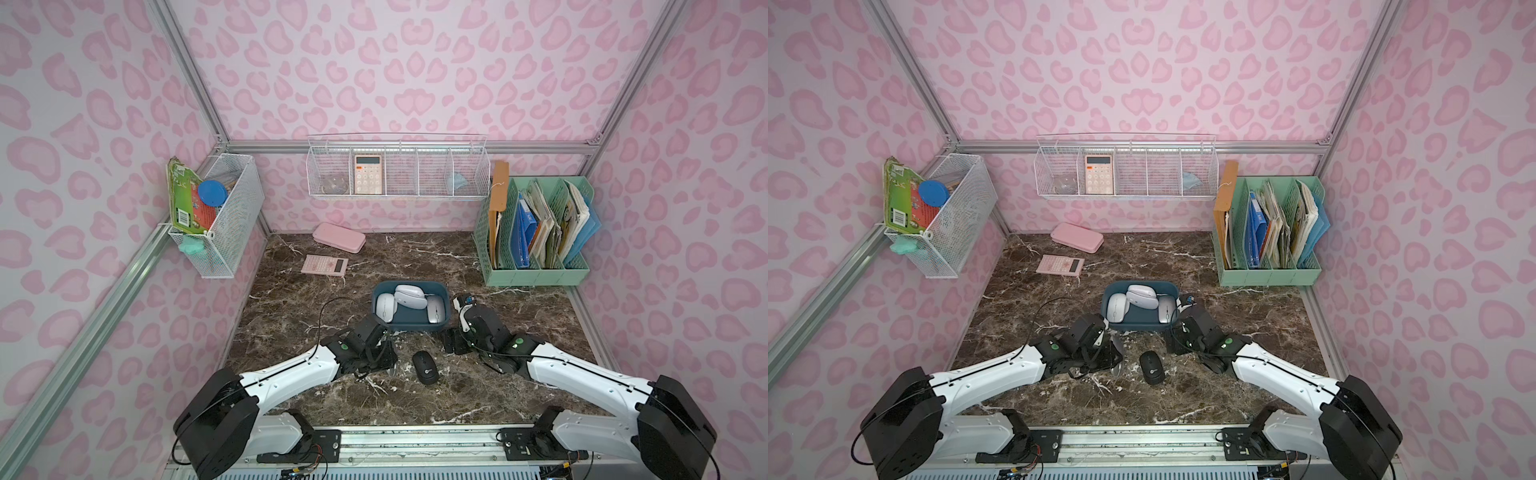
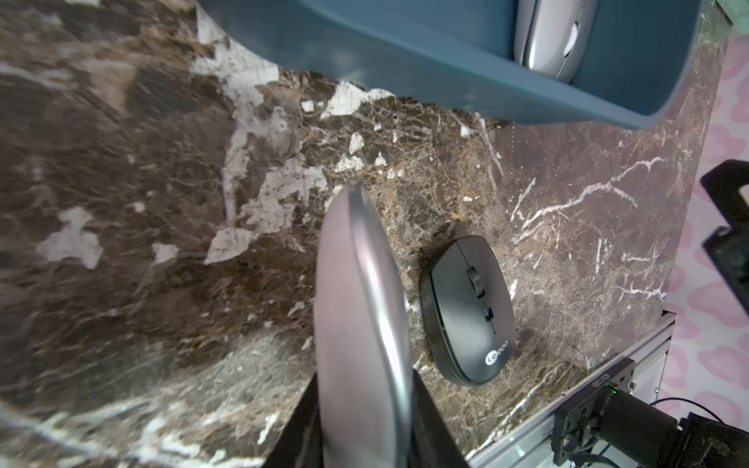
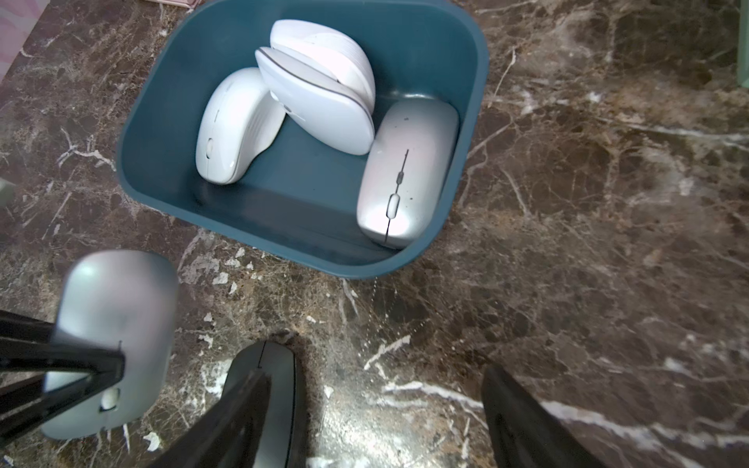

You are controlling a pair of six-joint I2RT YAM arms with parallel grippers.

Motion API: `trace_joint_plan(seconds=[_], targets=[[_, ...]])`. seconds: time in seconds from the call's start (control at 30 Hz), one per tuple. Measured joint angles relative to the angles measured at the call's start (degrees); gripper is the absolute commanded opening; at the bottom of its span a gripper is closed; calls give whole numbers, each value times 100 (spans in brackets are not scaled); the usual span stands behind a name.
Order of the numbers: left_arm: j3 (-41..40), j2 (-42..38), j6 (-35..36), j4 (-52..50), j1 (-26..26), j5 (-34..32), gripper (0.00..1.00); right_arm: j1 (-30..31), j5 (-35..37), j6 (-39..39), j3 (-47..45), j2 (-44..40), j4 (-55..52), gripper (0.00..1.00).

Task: Take out the mouse from the storage box
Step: Place the mouse at the center of the board, then pick up the mouse from the storage box.

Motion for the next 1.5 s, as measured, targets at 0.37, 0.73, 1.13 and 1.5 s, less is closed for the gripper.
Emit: trace_joint_plan(seconds=[0.37, 0.73, 1.13, 1.5], targets=[[-289, 90, -184, 570, -4, 111, 32, 190, 212, 111, 42, 105, -122, 86], [-299, -332, -55, 105, 17, -306, 77, 282, 365, 120, 223, 149, -289, 86], [210, -2426, 420, -2376, 101, -2791, 99, 297, 798, -297, 1075, 695, -625, 90], [-450, -3845, 780, -2782, 103, -4266, 99, 87, 1029, -1213, 2739, 2490, -970, 90]])
